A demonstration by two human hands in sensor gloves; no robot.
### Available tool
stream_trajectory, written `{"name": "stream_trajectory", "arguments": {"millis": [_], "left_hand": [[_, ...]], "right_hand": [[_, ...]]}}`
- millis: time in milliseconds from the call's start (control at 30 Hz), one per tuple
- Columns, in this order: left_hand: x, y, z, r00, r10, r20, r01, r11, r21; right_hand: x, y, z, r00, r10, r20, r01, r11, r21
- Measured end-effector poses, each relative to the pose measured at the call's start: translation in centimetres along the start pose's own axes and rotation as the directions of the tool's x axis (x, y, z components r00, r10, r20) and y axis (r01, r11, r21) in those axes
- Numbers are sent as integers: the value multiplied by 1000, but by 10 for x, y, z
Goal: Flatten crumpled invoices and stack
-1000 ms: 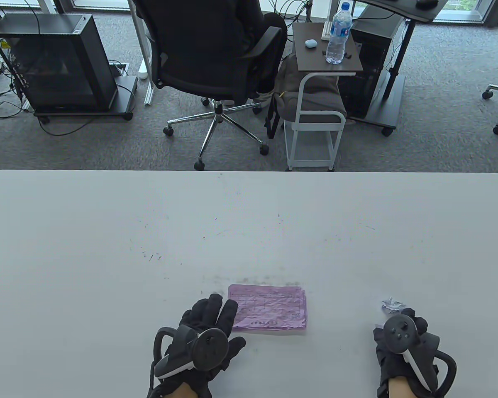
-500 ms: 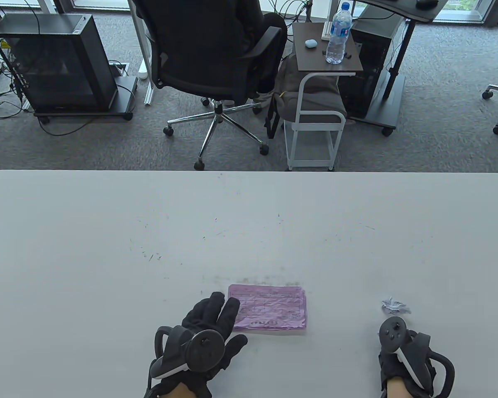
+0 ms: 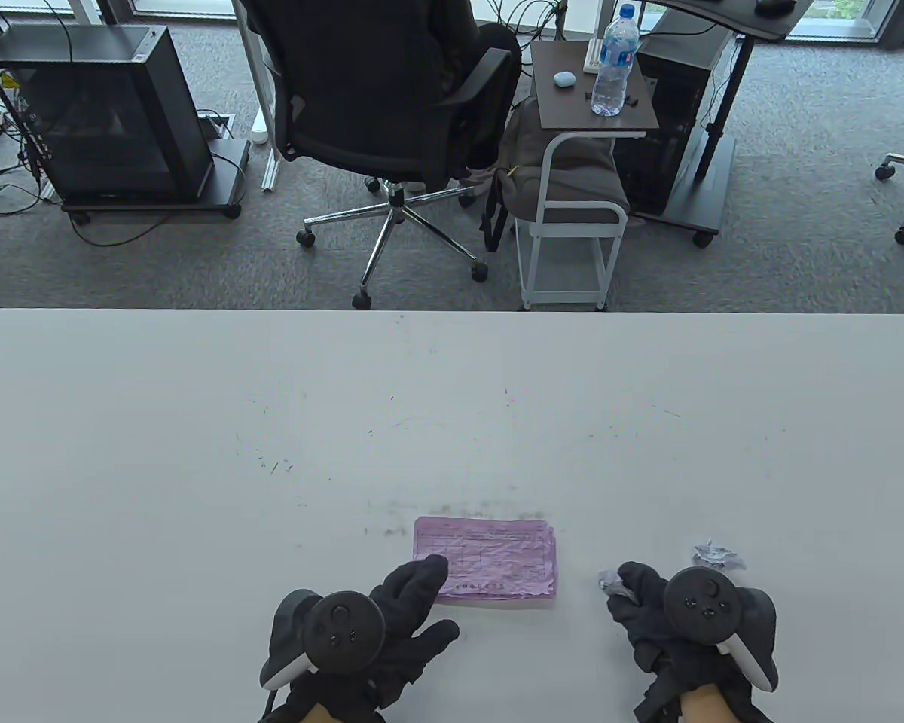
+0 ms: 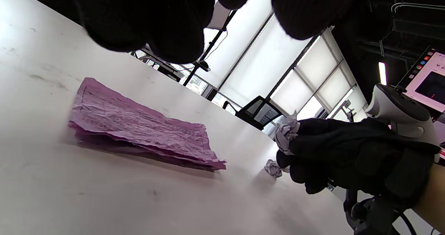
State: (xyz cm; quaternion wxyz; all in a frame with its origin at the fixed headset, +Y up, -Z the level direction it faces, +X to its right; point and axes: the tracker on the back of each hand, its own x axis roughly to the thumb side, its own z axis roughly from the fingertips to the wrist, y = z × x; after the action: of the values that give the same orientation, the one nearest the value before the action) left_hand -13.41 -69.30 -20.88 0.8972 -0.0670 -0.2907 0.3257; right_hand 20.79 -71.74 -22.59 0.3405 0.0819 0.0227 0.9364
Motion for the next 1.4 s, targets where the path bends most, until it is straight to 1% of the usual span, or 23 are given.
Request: {"name": "stream_trajectory", "arguments": {"millis": [67,133,200,267,300,367,400,467,533,567,633,667,767,867,1000,1067,1100,1167,1233,1267,1333,1367,1400], "left_hand": [[8,0,1,998,44,55,-46,999,28],[15,-2,0,993,74,95,-76,997,23],[22,-4,1,986,95,137,-100,995,25],[28,-6,2,981,107,164,-117,992,54],[30,-6,3,978,122,170,-135,989,67],[30,-7,4,977,134,166,-146,987,67],[29,-8,4,978,137,160,-150,986,73],[25,-9,4,971,177,162,-189,980,63],[19,-8,4,966,216,145,-231,968,96],[15,-7,3,964,229,136,-247,960,130],[11,-8,2,945,305,117,-320,937,142],[10,-10,2,932,346,106,-359,921,154],[7,-10,1,911,398,102,-410,898,160],[6,-9,2,910,398,112,-413,894,175],[5,-8,2,924,365,112,-380,907,179],[7,-6,4,949,290,125,-310,932,190],[7,-6,3,958,252,134,-275,943,190],[11,-7,3,972,183,148,-208,961,180],[14,-10,1,970,187,157,-213,962,168],[15,-11,1,967,201,157,-225,962,155],[14,-13,1,963,230,137,-250,956,151],[13,-14,1,964,236,124,-253,957,145],[12,-15,0,958,258,122,-269,959,86]], "right_hand": [[27,0,4,989,-80,122,80,997,5],[56,-1,10,973,-77,216,83,996,-18],[86,-1,14,956,-20,292,22,1000,-4],[112,3,16,940,53,338,-86,993,84],[122,6,17,925,77,372,-118,989,89],[132,15,18,918,82,388,-118,990,72],[134,21,18,920,49,389,-91,992,90],[128,31,19,926,-11,378,-15,998,66],[121,40,18,921,-87,379,40,991,130],[117,41,18,927,-99,361,54,990,132],[110,38,18,932,-88,351,72,996,58],[106,37,18,936,-109,335,99,994,46],[95,35,16,922,-244,300,230,970,80],[89,35,16,910,-306,280,298,952,72],[89,36,18,924,-254,286,249,967,55],[88,36,17,919,-262,294,255,965,64],[87,37,16,908,-288,304,276,958,83],[84,41,12,859,-410,306,367,910,191],[85,49,10,824,-480,303,419,874,245],[86,51,10,830,-463,312,409,884,226],[89,49,12,880,-336,337,313,942,122],[90,48,13,889,-294,351,282,956,86],[92,47,14,892,-272,362,272,961,52]]}}
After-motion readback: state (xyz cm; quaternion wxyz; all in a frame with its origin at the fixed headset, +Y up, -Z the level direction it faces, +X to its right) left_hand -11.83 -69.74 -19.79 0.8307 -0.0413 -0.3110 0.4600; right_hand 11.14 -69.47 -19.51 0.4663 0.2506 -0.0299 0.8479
